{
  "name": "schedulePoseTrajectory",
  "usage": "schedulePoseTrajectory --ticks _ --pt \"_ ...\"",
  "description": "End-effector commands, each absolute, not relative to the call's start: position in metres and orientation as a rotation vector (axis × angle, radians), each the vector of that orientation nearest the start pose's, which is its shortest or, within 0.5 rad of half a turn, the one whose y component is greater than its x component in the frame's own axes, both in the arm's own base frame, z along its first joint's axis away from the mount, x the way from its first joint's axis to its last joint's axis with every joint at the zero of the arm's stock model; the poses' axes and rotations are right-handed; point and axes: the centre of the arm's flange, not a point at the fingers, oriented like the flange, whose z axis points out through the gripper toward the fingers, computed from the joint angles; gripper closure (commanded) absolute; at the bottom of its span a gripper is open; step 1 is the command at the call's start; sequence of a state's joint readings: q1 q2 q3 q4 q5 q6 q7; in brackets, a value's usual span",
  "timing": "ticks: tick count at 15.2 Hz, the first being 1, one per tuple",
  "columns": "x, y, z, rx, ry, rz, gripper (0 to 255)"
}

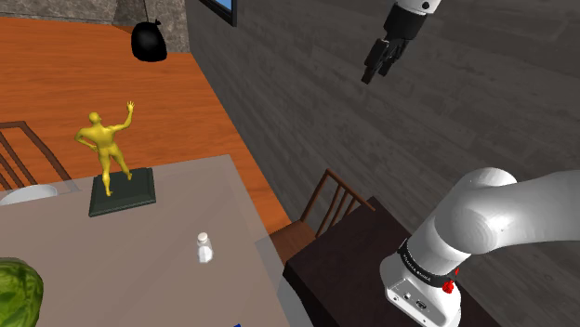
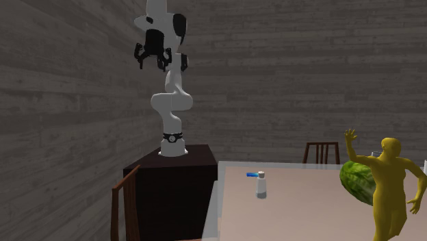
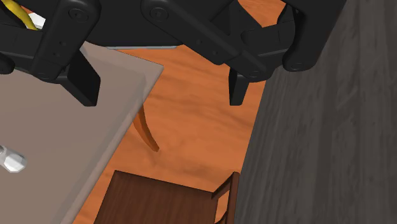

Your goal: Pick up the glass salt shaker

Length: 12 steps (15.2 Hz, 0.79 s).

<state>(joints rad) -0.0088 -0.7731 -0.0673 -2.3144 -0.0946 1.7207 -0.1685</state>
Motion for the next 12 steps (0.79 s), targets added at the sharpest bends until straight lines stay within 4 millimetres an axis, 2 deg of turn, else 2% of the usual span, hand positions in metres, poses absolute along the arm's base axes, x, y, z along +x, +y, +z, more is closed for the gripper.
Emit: schedulePoseTrajectory --ticks 1,12 --pt "0.324 -0.041 0.62 -3.192 -0.181 -0.275 0" --pt "0.341 0.066 0.523 -3.193 -0.16 -0.295 0"
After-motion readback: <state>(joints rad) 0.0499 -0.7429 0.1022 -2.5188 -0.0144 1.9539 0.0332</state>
